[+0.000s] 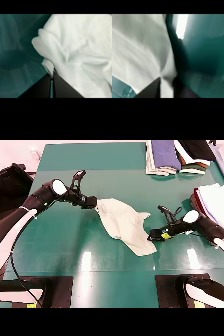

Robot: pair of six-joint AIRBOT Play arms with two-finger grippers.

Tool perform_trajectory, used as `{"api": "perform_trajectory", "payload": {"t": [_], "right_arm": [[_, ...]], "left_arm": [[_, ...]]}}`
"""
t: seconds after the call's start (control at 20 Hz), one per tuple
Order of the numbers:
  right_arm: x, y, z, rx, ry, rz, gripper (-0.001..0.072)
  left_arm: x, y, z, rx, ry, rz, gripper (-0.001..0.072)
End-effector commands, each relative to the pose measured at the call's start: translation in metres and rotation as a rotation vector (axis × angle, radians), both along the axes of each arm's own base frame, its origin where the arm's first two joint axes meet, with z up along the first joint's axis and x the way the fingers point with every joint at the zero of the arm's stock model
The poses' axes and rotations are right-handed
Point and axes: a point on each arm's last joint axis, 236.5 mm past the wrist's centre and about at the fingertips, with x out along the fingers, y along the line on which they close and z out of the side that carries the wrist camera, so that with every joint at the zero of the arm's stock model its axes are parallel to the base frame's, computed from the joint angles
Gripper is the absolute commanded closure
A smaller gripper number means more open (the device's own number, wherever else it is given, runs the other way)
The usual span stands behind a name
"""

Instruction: Fold the shirts.

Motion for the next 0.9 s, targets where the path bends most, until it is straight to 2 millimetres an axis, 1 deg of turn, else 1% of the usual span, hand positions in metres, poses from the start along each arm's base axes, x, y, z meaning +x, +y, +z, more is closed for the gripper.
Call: {"api": "perform_trajectory", "payload": {"t": [0.0,0.05,0.1,0.15,0.2,0.25,0.35,0.4,0.45,0.5,0.55,0.6,0.65,0.7,0.8,0.85], "right_arm": [[0.024,0.012,0.009,0.005,-0.079,0.015,0.0696],[0.036,0.007,0.022,-0.006,-0.130,0.014,0.0696],[0.050,-0.002,0.043,-0.025,-0.199,0.012,0.0696],[0.062,-0.014,0.066,-0.048,-0.267,0.003,0.0696],[0.073,-0.030,0.096,-0.074,-0.344,-0.013,0.0696],[0.083,-0.047,0.127,-0.098,-0.419,-0.039,0.0696],[0.094,-0.081,0.200,-0.127,-0.580,-0.124,0.0697],[0.095,-0.098,0.238,-0.147,-0.668,-0.171,0.0696],[0.093,-0.113,0.270,-0.169,-0.747,-0.214,0.0696],[0.088,-0.127,0.304,-0.195,-0.826,-0.257,0.0697],[0.079,-0.135,0.331,-0.218,-0.890,-0.286,0.0696],[0.068,-0.142,0.356,-0.242,-0.949,-0.310,0.0696],[0.058,-0.147,0.377,-0.264,-0.996,-0.329,0.0697],[0.046,-0.149,0.397,-0.285,-1.043,-0.341,0.0696],[0.026,-0.151,0.434,-0.324,-1.128,-0.360,0.0697],[0.019,-0.151,0.450,-0.341,-1.166,-0.368,0.0697]], "left_arm": [[0.000,0.002,0.001,0.012,-0.007,-0.004,0.0680],[0.001,0.008,0.004,0.043,-0.027,-0.014,0.0681],[0.005,0.015,0.014,0.079,-0.065,-0.026,0.0681],[0.010,0.023,0.029,0.121,-0.118,-0.034,0.0681],[0.016,0.035,0.052,0.170,-0.188,-0.034,0.0681],[0.023,0.046,0.079,0.211,-0.260,-0.026,0.0681],[0.029,0.065,0.147,0.264,-0.423,0.003,0.0681],[0.028,0.071,0.187,0.267,-0.513,0.021,0.0680],[0.024,0.076,0.225,0.255,-0.594,0.041,0.0681],[0.016,0.080,0.265,0.233,-0.677,0.061,0.0681],[0.005,0.084,0.303,0.206,-0.752,0.079,0.0681],[-0.010,0.090,0.341,0.176,-0.829,0.098,0.0681],[-0.026,0.095,0.376,0.149,-0.902,0.116,0.0681],[-0.047,0.103,0.412,0.119,-0.979,0.135,0.0681],[-0.091,0.118,0.475,0.061,-1.125,0.172,0.0681],[-0.114,0.126,0.503,0.037,-1.197,0.187,0.0681]]}}
